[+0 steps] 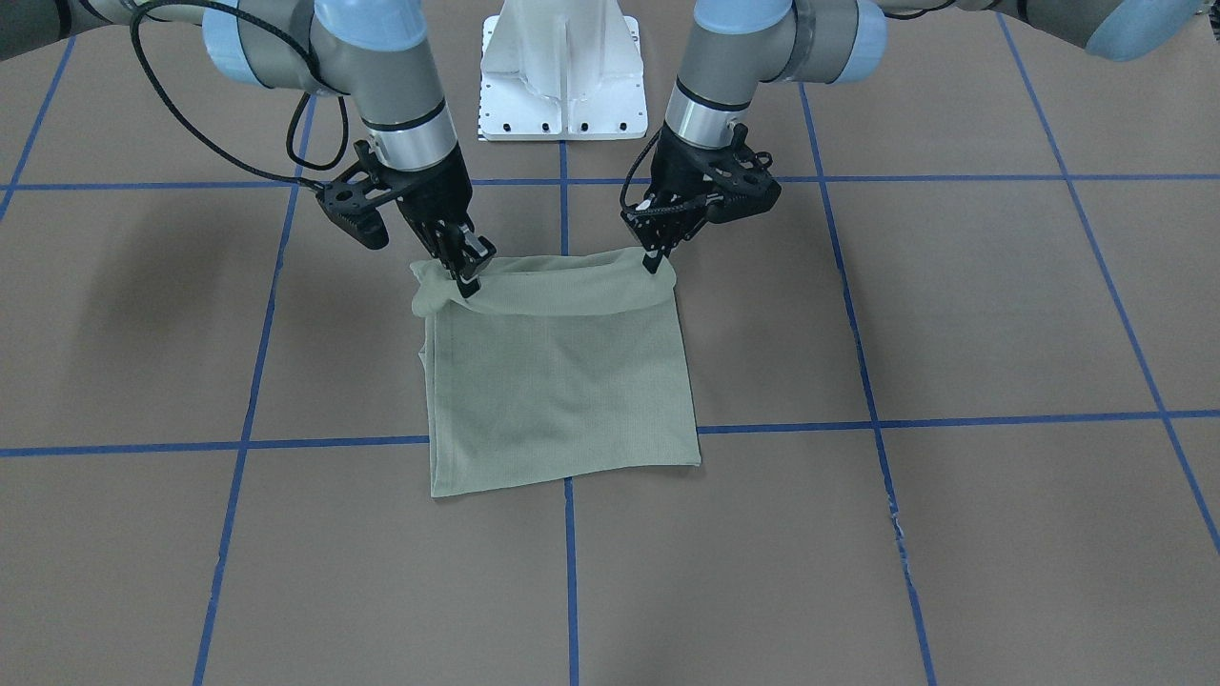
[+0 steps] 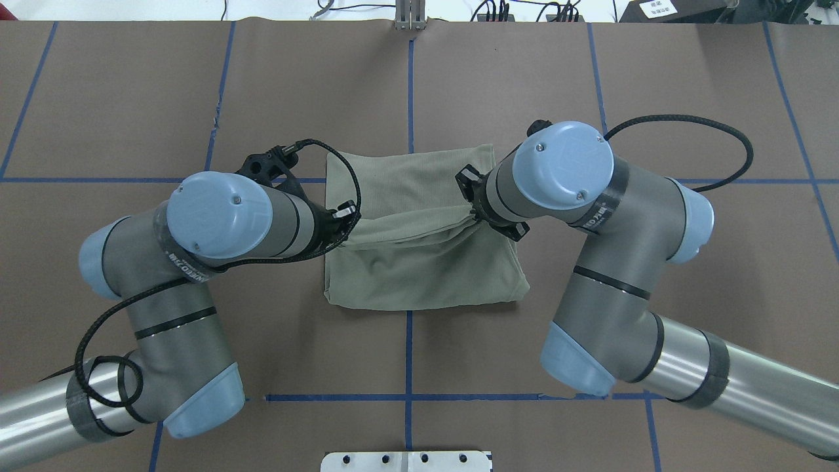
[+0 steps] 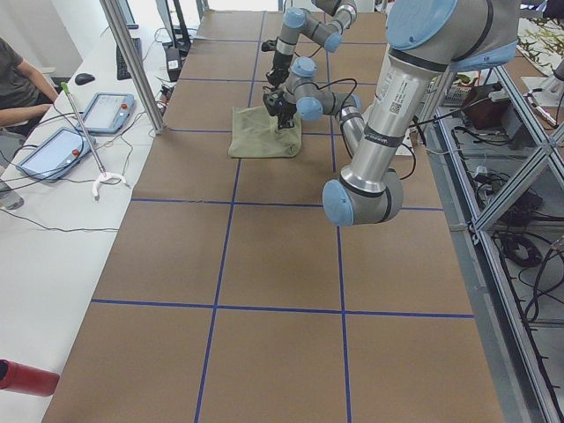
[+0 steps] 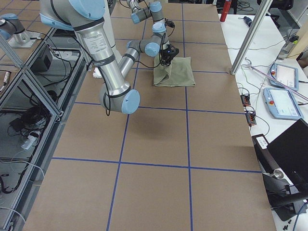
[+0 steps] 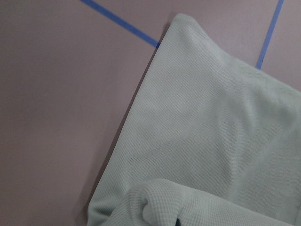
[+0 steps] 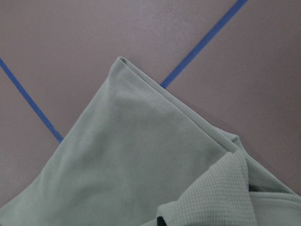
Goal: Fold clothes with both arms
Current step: 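Lift the near end with both grippers and fold it onto the far half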
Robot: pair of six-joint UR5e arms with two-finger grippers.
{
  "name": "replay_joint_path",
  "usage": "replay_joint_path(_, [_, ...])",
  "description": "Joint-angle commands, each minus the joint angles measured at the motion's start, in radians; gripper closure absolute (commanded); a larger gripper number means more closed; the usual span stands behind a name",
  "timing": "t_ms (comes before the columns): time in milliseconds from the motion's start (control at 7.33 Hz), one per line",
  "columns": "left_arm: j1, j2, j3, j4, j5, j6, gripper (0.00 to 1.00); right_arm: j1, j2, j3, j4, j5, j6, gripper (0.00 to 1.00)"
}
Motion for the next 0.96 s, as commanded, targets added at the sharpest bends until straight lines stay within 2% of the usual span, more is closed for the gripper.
replay_joint_path(0, [-0.046, -0.043, 0.072, -0.033, 0.000, 0.006, 1.00, 0.041, 0.036, -0.106, 0.069, 0.008, -0.010, 1.00])
replay_joint_path(410, [-0.076, -0.073, 0.135, -0.041, 0.001, 0.031, 1.00, 0.074, 0.100, -0.206, 0.072, 0.051, -0.016, 1.00])
replay_joint_path(546, [-0.082, -0.078, 0.167, -0.073, 0.002, 0.034, 0.74, 0.074, 0.119, -0.232, 0.072, 0.053, -0.016, 1.00])
replay_joint_path(683, [-0.090, -0.133, 0.260, -0.093, 0.005, 0.064, 0.01, 0.074, 0.139, -0.271, 0.080, 0.051, -0.024, 0.39])
replay_joint_path(819, [-0.158, -0.185, 0.361, -0.110, 0.003, 0.086, 0.00, 0.112, 0.187, -0.391, 0.172, 0.053, -0.019, 0.00])
